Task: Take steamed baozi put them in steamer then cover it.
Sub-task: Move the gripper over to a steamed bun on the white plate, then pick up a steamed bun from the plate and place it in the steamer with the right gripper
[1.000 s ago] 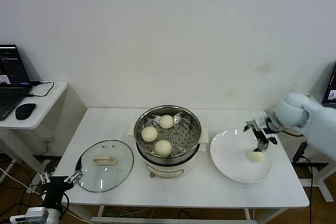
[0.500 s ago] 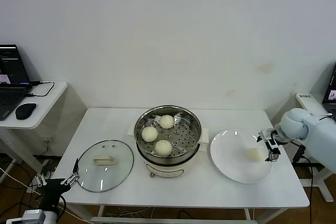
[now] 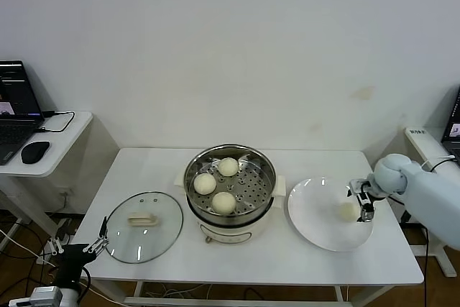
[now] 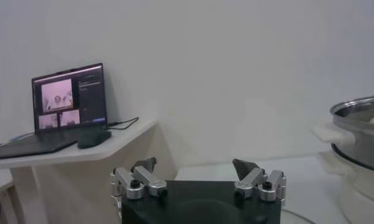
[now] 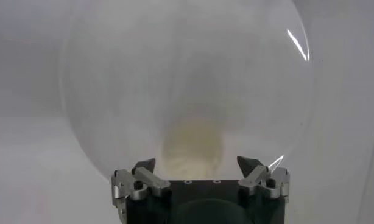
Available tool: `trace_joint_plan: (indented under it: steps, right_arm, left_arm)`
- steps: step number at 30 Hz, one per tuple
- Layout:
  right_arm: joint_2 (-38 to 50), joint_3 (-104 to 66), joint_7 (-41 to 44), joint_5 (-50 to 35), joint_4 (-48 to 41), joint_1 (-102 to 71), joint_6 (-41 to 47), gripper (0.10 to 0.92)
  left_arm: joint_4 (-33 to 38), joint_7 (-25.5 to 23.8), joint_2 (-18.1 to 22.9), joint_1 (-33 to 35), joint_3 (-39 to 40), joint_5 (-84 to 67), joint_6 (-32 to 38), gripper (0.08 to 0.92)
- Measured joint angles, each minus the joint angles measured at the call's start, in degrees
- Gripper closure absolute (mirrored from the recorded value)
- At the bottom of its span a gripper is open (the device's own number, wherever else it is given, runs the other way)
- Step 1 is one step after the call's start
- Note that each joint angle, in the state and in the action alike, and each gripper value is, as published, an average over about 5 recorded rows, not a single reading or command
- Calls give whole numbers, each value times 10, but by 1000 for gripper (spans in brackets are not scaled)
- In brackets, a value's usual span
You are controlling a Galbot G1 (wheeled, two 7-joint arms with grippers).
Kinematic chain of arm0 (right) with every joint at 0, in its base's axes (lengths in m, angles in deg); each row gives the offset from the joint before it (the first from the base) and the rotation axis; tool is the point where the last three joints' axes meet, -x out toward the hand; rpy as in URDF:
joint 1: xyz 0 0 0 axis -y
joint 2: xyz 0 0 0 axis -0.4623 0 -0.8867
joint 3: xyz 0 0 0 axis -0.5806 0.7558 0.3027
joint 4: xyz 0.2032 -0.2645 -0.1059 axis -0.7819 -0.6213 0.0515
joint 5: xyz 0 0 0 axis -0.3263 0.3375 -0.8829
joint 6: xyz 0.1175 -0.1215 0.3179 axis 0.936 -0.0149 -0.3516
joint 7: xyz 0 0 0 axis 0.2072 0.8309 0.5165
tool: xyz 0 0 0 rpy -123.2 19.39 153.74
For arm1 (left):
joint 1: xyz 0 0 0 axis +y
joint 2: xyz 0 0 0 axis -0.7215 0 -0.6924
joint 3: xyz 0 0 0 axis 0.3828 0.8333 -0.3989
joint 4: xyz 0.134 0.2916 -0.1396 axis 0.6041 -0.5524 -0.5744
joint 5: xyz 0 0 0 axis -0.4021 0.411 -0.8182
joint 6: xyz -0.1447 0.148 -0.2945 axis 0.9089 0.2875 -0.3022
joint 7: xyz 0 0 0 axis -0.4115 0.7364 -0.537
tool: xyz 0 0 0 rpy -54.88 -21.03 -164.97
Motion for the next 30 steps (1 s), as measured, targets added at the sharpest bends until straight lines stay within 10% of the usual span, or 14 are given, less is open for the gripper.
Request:
trace_joint_plan:
  steps: [30]
  right_arm:
    - [4, 10, 14, -20, 10, 21, 21, 465]
  left_arm:
    - [3, 0, 1, 1, -3, -1, 1, 177]
